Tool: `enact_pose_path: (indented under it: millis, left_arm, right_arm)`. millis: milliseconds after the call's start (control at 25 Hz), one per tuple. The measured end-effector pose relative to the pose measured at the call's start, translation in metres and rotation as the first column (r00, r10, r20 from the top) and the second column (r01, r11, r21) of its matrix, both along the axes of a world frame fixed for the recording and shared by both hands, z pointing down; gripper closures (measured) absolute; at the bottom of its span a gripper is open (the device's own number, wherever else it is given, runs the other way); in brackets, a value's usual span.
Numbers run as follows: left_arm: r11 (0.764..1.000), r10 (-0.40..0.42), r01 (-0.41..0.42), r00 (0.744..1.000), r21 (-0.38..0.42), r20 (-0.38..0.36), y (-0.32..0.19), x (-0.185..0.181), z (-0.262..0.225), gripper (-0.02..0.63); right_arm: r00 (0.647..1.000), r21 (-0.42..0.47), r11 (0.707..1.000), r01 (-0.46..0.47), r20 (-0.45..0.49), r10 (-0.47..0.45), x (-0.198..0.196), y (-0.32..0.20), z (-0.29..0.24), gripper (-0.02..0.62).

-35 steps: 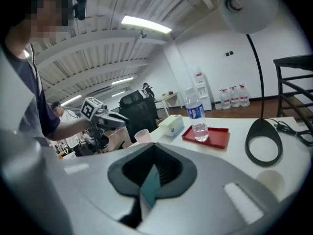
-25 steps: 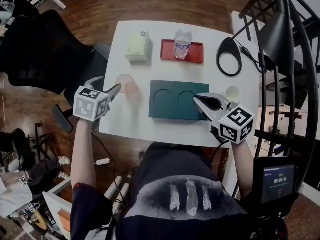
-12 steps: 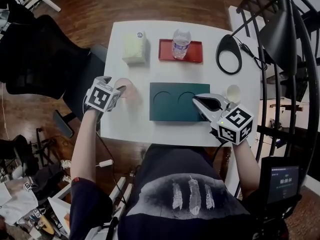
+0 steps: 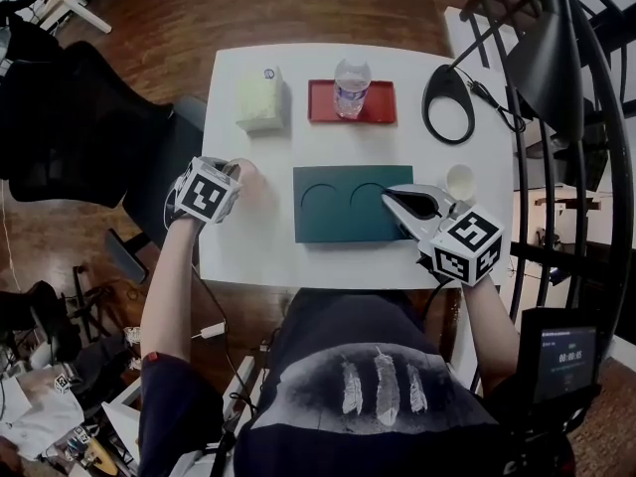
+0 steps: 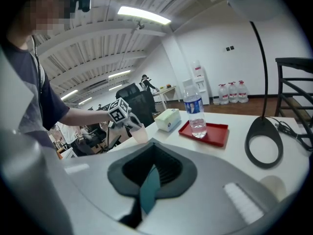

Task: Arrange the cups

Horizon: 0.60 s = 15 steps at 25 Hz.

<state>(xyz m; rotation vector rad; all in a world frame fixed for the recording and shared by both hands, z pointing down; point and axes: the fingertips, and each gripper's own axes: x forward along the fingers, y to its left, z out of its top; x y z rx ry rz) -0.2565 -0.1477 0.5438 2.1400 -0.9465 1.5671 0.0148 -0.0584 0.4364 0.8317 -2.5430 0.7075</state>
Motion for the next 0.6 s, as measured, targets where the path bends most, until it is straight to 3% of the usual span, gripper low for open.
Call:
enact_pose_path:
  millis: [120,280,600]
  left_arm:
    - [1.0,0.001,-0.001,1.0,-0.01,-0.003,-0.001,-0.001,-0.001,0.568]
    - [1.0,0.008,-0.011,0.996,-0.029,-0.092,0.004,0.015,-0.007,0.571]
    - [0.999,-0.028,0.024,0.994,-0.042,-0.101,0.011,0.009,-0.023,0.574]
  right_arm:
    - [1.0,-0.004,1.0,-0.014,-0.003,0.014,0.003,0.001,0.001,0.592]
    - [1.0,-0.007,1.0,-0.024,-0.001,0.024,0.005,0.002,0.0,0.592]
    - [0.999,-0.005,0.999,-0.041,0.003,0.041,0.008,0.007,-0.001,0.592]
